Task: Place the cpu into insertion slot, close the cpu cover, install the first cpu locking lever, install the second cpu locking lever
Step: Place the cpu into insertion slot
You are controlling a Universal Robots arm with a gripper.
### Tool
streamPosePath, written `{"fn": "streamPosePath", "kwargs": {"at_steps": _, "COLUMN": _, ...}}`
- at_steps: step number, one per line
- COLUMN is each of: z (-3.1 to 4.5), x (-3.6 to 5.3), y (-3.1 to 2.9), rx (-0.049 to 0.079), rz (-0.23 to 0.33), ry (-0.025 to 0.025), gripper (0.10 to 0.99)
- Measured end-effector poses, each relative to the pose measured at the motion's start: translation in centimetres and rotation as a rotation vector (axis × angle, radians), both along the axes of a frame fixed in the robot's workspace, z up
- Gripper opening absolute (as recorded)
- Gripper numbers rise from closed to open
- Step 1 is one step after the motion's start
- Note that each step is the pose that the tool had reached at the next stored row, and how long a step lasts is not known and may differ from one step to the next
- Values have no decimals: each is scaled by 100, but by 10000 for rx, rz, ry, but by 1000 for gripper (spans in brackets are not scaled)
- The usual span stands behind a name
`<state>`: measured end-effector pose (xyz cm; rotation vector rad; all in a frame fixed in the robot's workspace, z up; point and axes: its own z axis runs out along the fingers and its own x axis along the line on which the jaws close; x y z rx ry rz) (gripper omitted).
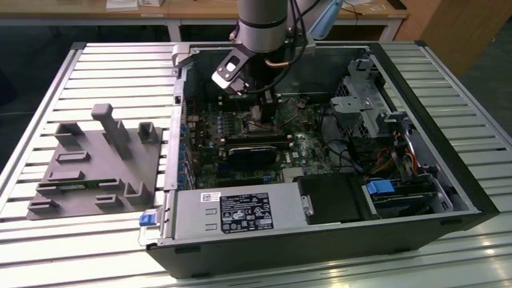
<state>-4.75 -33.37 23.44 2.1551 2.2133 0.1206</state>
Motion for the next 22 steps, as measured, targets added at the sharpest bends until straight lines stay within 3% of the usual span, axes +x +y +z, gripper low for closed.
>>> {"fn": "streamPosePath", "kwargs": {"at_steps": 4, "z": -40, "x": -16, "y": 12, "rx": 0, "rz": -4, "ry": -41, "gripper": 537}}
{"fn": "streamPosePath", "kwargs": {"at_steps": 22, "z": -220, "x": -36, "y": 64, "rx": 0, "rz": -255, "ry": -42, "gripper": 537}}
